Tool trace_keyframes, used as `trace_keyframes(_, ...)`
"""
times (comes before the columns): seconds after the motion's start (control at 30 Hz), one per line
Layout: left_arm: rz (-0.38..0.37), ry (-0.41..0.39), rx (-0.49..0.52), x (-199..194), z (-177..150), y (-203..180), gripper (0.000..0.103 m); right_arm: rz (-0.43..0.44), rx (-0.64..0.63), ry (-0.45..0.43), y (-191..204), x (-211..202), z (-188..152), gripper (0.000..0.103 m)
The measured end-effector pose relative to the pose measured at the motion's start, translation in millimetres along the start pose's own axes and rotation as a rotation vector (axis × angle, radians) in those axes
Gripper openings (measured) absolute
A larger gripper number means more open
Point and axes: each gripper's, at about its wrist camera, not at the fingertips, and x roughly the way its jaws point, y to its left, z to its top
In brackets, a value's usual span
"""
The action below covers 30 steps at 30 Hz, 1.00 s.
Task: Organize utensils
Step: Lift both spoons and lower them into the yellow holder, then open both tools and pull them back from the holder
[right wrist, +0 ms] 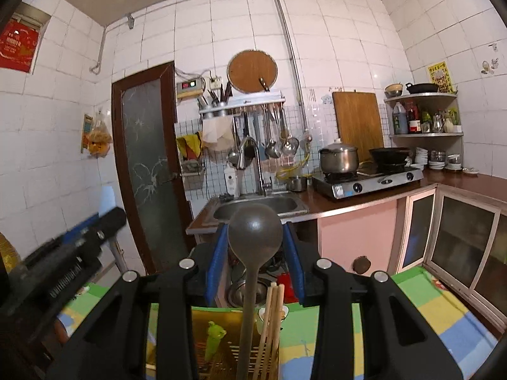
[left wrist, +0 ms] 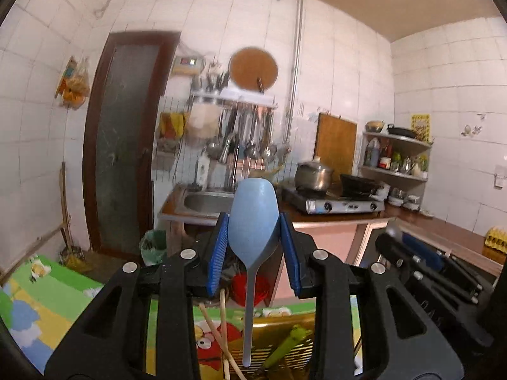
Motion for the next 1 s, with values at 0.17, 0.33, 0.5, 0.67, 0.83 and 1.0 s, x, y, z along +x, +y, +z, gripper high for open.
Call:
trace_keyframes(0.17, -0.003, 0.038, -0.013, 12, -32, 5, 0.032, -0.020, -0.020, 0.042, -5, 13, -39, 0.036)
trace_keyframes(0.33, 0.007, 0.075, -0.010, 8, -42, 9, 0.034, -0.040, -0.034, 0.111, -13, 11, -56, 0.051)
trace_keyframes(0.5, 0.054, 0.035, 0.021, -44, -22, 14, 0.082, -0.099, -0.034, 0.150, -23, -24, -43, 0.073)
trace_keyframes(0.67, 0.089, 0.037, 0.020, -122, -14, 29, 0.098, -0.130, -0.039, 0.193, -31, -79, -44, 0.087)
trace_keyframes(0.83, 0.135, 0.098, 0.053, -181, -43, 41, 0.098, -0.123, -0.028, 0.216, -29, -146, -76, 0.098)
trace_keyframes(1.0, 0.176, 0.156, 0.035, -236, -98, 54, 0.098, -0.090, -0.033, 0.243, -14, -201, -122, 0.098)
